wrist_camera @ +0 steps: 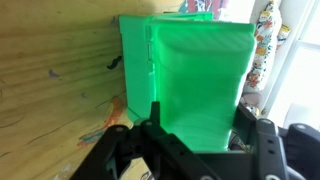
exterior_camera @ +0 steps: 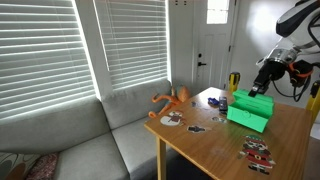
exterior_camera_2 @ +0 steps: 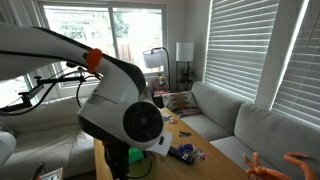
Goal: Open the green container
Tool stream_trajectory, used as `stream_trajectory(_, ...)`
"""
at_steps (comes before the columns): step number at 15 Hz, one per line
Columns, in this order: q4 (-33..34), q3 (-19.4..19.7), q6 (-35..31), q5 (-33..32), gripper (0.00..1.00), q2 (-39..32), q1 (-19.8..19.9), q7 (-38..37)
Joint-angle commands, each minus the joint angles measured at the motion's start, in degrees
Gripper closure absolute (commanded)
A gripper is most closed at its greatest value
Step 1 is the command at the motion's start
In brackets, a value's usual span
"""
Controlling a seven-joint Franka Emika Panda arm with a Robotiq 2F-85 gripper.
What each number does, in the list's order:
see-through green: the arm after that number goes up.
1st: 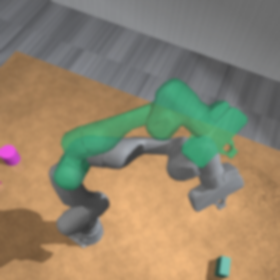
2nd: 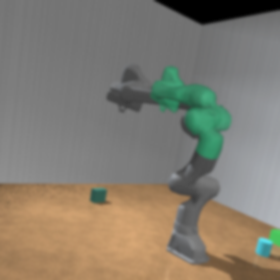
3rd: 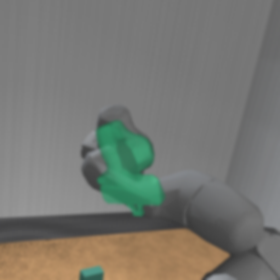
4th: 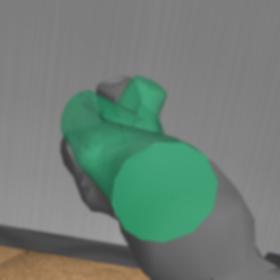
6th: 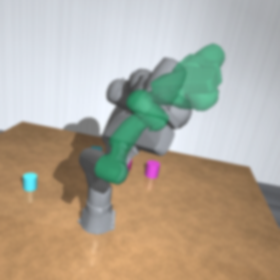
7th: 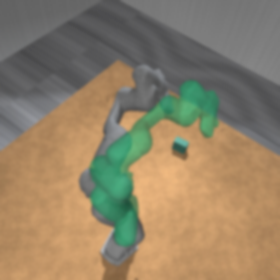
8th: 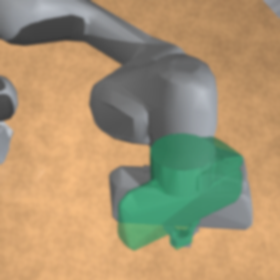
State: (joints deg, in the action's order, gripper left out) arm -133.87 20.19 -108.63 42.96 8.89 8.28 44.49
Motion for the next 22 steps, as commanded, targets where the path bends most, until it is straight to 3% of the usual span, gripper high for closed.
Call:
stream_trajectory(1,0.1,-1.5,0.3,0.2,0.3,-0.1,1.6,0.1)
stream_trajectory(6,0.1,-1.5,0.3,0.2,0.3,-0.2,1.6,0.1)
stream_trajectory(7,0.1,-1.5,0.3,0.2,0.55,-0.2,1.6,0.1)
stream_trajectory(15,0.9,-0.2,6.2,6.8,0.55,-1.1,3.4,1.5)
stream_trajectory(22,2.2,0.8,17.1,12.1,0.55,-6.5,6.4,1.1)
